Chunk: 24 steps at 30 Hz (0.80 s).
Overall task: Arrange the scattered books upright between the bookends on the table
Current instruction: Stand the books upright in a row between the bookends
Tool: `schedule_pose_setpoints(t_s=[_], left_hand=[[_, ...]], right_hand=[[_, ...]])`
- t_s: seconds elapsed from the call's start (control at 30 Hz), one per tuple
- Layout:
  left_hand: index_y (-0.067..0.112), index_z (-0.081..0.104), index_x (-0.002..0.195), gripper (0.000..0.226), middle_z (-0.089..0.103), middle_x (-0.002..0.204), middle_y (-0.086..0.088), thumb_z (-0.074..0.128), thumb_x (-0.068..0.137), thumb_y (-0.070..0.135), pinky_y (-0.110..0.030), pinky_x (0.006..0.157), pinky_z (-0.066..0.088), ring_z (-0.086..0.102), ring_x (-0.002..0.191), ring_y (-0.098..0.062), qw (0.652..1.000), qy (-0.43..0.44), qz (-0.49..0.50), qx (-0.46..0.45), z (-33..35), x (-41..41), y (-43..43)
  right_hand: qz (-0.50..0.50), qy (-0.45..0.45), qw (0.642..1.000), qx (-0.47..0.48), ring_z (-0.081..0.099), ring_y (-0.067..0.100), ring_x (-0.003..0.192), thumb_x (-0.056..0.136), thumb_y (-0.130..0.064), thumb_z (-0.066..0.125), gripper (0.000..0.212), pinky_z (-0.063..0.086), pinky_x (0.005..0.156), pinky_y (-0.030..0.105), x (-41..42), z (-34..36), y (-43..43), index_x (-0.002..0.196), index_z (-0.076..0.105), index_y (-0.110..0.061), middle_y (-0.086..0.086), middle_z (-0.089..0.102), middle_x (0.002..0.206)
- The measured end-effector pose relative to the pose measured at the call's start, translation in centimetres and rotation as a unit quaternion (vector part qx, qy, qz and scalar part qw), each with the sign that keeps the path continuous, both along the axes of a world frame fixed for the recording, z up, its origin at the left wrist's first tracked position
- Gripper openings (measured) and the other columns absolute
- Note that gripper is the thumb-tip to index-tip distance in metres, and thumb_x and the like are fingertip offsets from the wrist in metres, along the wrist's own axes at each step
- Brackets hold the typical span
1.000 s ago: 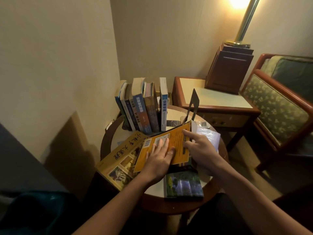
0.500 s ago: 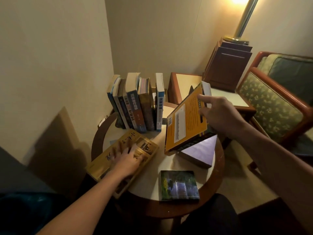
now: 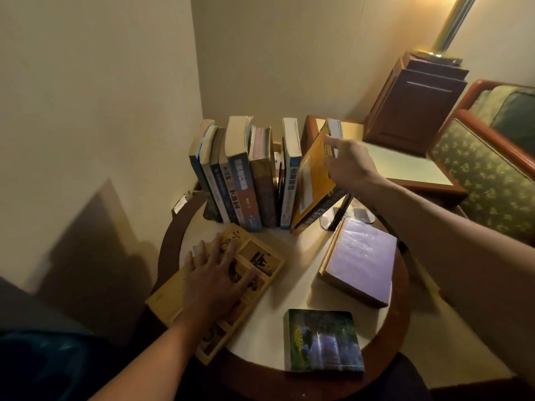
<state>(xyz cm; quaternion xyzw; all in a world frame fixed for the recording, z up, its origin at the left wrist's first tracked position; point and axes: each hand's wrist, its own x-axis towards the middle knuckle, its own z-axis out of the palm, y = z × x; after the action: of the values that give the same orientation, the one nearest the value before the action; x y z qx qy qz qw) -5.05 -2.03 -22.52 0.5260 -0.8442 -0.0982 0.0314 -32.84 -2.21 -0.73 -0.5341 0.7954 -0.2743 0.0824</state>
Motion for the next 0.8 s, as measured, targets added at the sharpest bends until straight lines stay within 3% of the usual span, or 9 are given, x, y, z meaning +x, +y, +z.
schedule_pose_setpoints(t_s=[0.1,0.17,0.2,0.23,0.33,0.4,0.47,0.6,0.8], left_hand=[[0.044,-0.015,0.156,0.089,-0.021,0.167,0.002,0.000,0.082,0.090,-0.055,0.124,0.001,-0.009,0.154,-0.035,1.000,-0.006,0.002,-0.001,-0.1,-0.2,-0.1],[0.044,-0.014,0.156,0.090,-0.021,0.167,0.002,0.000,0.081,0.091,-0.055,0.124,0.001,-0.009,0.154,-0.035,1.000,-0.006,0.005,-0.003,-0.2,-0.2,-0.1],[0.043,-0.013,0.157,0.090,-0.019,0.167,0.002,0.001,0.081,0.091,-0.055,0.124,0.002,-0.008,0.154,-0.035,1.000,-0.003,0.007,-0.005,-0.2,-0.2,-0.2],[0.043,-0.012,0.157,0.090,-0.018,0.168,0.001,0.002,0.082,0.091,-0.055,0.124,0.002,-0.007,0.154,-0.035,1.000,0.000,0.008,-0.007,-0.2,-0.2,-0.2],[0.044,-0.012,0.157,0.090,-0.017,0.168,0.002,0.005,0.082,0.091,-0.054,0.124,0.002,-0.007,0.154,-0.034,1.000,0.004,0.009,-0.002,-0.1,-0.3,-0.2],[0.044,-0.008,0.157,0.090,-0.015,0.168,0.002,0.005,0.082,0.091,-0.054,0.124,0.001,-0.007,0.155,-0.034,1.000,0.014,0.011,-0.001,0.1,-0.3,-0.1],[0.044,-0.006,0.158,0.090,-0.013,0.169,0.001,0.004,0.082,0.091,-0.054,0.124,0.000,-0.006,0.154,-0.035,1.000,0.019,0.009,-0.001,0.2,-0.3,0.0],[0.044,-0.012,0.157,0.089,-0.017,0.168,0.002,0.007,0.083,0.090,-0.054,0.124,-0.001,-0.009,0.154,-0.034,1.000,0.010,0.008,0.011,0.2,-0.2,-0.1],[0.044,-0.013,0.156,0.088,-0.017,0.168,0.002,0.005,0.084,0.090,-0.054,0.124,0.001,-0.008,0.154,-0.035,1.000,0.003,0.009,0.003,0.2,-0.3,0.0]], right_hand=[[-0.001,-0.009,1.000,0.018,0.057,0.031,0.120,0.096,-0.006,0.044,0.064,0.047,0.080,0.027,0.2,0.0,-2.0,0.156,0.031,-0.024,0.013,0.050,0.149],[0.033,-0.037,0.998,0.049,0.063,0.025,0.104,0.103,-0.014,0.040,0.053,0.055,0.065,0.022,0.5,-0.1,-2.8,0.154,0.035,-0.028,0.012,0.049,0.149],[0.052,-0.045,0.995,0.066,0.065,0.022,0.095,0.105,-0.018,0.038,0.047,0.059,0.059,0.025,0.7,-0.1,-2.9,0.151,0.039,-0.029,0.010,0.050,0.147],[0.064,-0.049,0.994,0.077,0.064,0.021,0.093,0.107,-0.021,0.035,0.045,0.061,0.062,0.032,1.0,-0.1,-2.9,0.150,0.041,-0.029,0.009,0.050,0.146],[0.097,-0.058,0.990,0.080,0.055,0.030,0.123,0.107,-0.025,0.036,0.055,0.054,0.094,0.043,1.3,-0.9,-2.4,0.159,0.022,-0.032,0.011,0.041,0.155],[0.130,-0.066,0.986,0.083,0.058,0.026,0.117,0.103,-0.024,0.050,0.073,0.057,0.086,0.036,1.1,-2.0,-1.6,0.160,0.007,-0.037,0.010,0.047,0.151],[0.158,-0.011,0.985,0.069,0.063,0.021,0.107,0.097,-0.019,0.063,0.090,0.060,0.075,0.031,0.9,-3.2,-0.9,0.160,0.002,-0.036,0.008,0.056,0.140],[0.165,0.042,0.985,-0.043,0.063,0.032,0.118,0.091,-0.008,0.070,0.092,0.056,0.090,0.055,0.4,-4.9,-0.5,0.159,0.013,-0.029,0.013,0.059,0.137],[0.155,0.057,0.981,-0.101,0.065,0.033,0.112,0.088,-0.006,0.074,0.089,0.057,0.084,0.053,1.1,-6.1,-1.2,0.156,0.019,-0.021,0.015,0.065,0.129]])
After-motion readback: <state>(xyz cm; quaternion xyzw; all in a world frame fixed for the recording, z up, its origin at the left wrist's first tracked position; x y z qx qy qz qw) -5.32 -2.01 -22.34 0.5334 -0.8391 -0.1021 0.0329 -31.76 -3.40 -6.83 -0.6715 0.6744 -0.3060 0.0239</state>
